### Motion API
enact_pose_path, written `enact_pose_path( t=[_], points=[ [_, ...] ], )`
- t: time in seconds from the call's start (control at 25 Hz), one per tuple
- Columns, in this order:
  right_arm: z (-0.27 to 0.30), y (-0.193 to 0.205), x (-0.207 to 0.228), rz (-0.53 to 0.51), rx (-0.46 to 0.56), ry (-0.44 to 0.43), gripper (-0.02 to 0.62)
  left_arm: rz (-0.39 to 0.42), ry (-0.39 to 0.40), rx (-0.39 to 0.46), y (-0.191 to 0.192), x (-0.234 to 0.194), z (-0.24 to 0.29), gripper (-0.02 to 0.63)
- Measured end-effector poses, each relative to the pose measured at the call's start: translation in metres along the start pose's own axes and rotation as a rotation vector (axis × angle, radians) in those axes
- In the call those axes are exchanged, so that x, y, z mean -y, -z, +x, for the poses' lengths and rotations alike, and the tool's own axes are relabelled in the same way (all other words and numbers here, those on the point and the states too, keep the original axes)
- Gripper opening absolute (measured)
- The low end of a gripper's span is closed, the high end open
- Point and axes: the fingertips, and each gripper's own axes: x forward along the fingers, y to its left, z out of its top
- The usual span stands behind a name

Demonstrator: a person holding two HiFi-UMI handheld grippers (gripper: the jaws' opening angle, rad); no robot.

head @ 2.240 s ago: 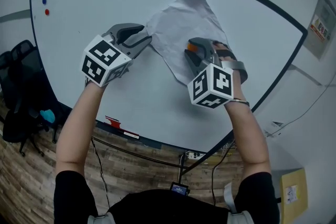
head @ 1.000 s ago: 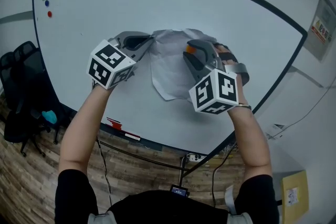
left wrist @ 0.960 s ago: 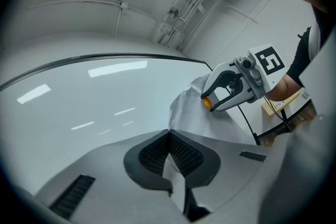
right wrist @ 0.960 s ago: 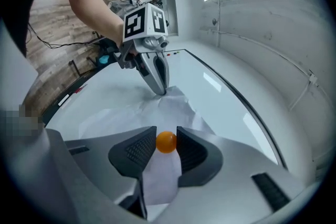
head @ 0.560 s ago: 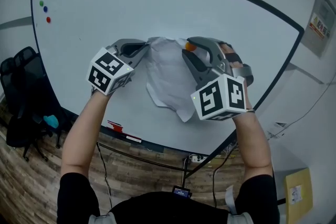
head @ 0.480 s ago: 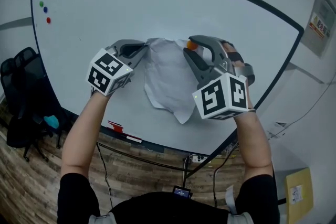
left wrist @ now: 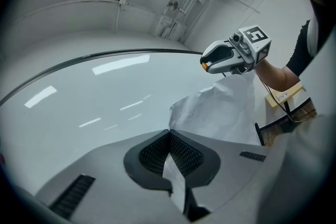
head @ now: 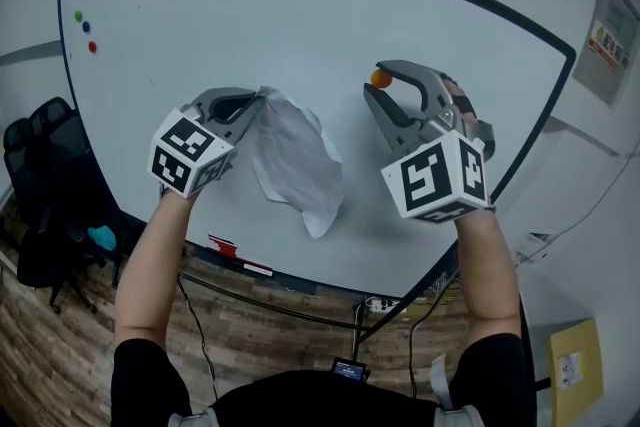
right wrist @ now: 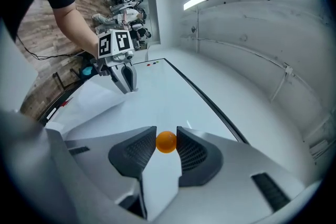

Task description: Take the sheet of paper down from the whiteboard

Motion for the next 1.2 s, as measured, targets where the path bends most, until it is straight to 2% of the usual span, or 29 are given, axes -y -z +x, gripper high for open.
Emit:
enact_pose_path(
  t=[0.76, 1.2],
  points=[
    [0.033, 0.044, -0.030, 0.010, -0.109, -0.071, 0.127, 0.024, -0.008, 0.069, -0.013, 0.012, -0.042, 0.012],
    [0.040, 0.049, -0.033, -0.008, -0.124, -0.054, 0.127, 0.023, 0.013, 0.076, -0.010, 0.022, -0.040, 0.012]
  ],
)
